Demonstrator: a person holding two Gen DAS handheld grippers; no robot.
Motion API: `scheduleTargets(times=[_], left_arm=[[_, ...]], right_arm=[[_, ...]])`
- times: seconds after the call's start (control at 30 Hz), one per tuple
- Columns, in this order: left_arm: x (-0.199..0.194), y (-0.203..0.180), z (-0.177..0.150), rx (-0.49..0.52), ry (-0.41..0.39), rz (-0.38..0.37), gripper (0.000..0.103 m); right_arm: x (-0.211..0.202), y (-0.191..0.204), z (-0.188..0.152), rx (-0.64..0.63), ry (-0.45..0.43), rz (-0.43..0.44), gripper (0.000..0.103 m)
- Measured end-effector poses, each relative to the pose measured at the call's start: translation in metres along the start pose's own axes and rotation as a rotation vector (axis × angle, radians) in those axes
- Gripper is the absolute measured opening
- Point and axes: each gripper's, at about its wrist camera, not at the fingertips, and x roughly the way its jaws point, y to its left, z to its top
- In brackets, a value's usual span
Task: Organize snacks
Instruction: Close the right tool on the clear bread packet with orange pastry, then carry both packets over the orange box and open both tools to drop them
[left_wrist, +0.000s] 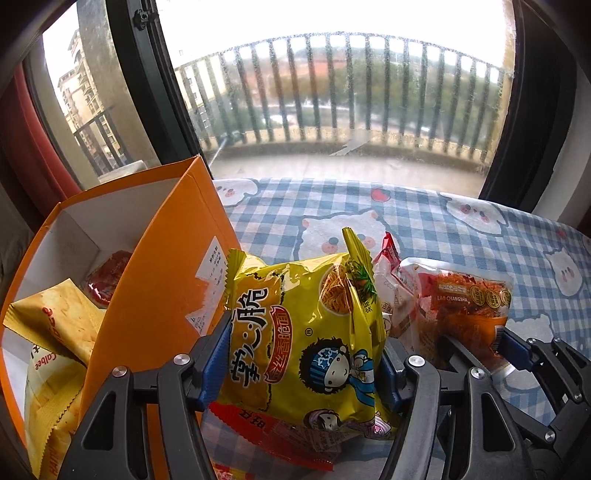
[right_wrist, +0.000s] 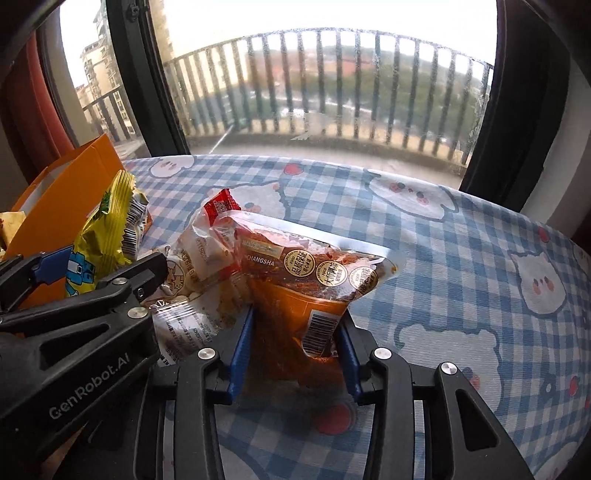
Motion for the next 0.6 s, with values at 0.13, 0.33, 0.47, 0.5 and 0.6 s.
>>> scheduleTargets(times=[0.13, 0.33, 0.47, 0.5, 0.6], left_arm=[[-0.001, -0.001, 0.0, 0.005, -0.003, 0.001, 0.067], [-0.006, -0.005, -0.003, 0.014, -0.009, -0.009, 0.067], [-0.014, -0.009, -0.007, 0.026, -0.016, -0.025, 0.067], [-0.018, -0.012, -0.008, 0.032, -0.021, -0.028, 0.067], [-0.028, -0.016, -0.013, 0.044, -0.037, -0.037, 0.067]], right_arm=[[-0.005, -0.008, -0.003, 0.036, 0.007, -0.016, 0.038], [-0.019, -0.017, -0.009, 0.071, -0.012, -0.028, 0.036], [-0.035, -0.022, -0.013, 0.086, -0.04, -0.05, 0.036], [-0.039, -0.022, -0.013, 0.086, -0.04, -0.054, 0.036], [-0.051, -0.024, -0.016, 0.094, -0.059, -0.068, 0.036]])
